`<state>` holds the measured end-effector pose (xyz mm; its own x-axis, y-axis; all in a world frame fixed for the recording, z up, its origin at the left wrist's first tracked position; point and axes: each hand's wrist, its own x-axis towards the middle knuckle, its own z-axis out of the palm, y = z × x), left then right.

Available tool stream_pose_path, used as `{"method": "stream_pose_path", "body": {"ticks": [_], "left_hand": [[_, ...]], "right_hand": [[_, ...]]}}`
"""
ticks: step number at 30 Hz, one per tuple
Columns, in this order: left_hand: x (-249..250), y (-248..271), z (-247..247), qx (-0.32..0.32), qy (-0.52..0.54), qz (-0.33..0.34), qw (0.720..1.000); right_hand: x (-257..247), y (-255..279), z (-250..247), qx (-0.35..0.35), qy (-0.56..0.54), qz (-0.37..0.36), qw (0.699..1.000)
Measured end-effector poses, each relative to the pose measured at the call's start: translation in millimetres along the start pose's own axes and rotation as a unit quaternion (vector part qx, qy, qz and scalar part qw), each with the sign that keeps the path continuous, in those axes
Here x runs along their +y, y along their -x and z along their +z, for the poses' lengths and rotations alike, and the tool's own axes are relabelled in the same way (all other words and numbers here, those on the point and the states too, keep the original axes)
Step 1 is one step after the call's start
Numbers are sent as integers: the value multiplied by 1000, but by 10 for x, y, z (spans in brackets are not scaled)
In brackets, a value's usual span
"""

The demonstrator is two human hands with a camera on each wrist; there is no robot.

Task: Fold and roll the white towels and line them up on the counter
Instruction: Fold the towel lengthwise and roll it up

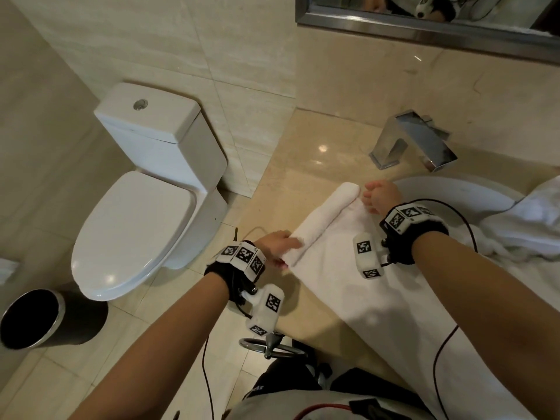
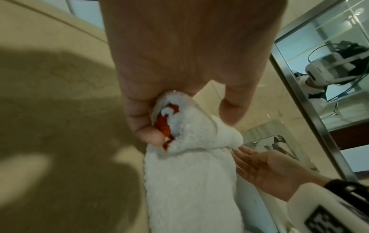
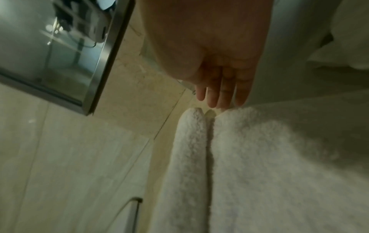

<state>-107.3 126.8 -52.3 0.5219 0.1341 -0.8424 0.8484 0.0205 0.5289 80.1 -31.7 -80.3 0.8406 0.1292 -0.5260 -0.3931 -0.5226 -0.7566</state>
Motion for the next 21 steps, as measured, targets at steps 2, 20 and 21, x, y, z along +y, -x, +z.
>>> {"method": "stream_pose_path", "body": {"ticks": [2, 20, 21], "left_hand": [[5, 6, -9, -15, -13, 4, 1000], [-53, -79, -322, 164, -96, 27, 981], [-86, -102, -315, 167, -138, 39, 975]], "right_hand": [[33, 14, 5, 22, 154, -22, 988], [-262, 326, 632, -73, 502, -405, 760], [-297, 364, 701, -88, 530, -437, 722]]}}
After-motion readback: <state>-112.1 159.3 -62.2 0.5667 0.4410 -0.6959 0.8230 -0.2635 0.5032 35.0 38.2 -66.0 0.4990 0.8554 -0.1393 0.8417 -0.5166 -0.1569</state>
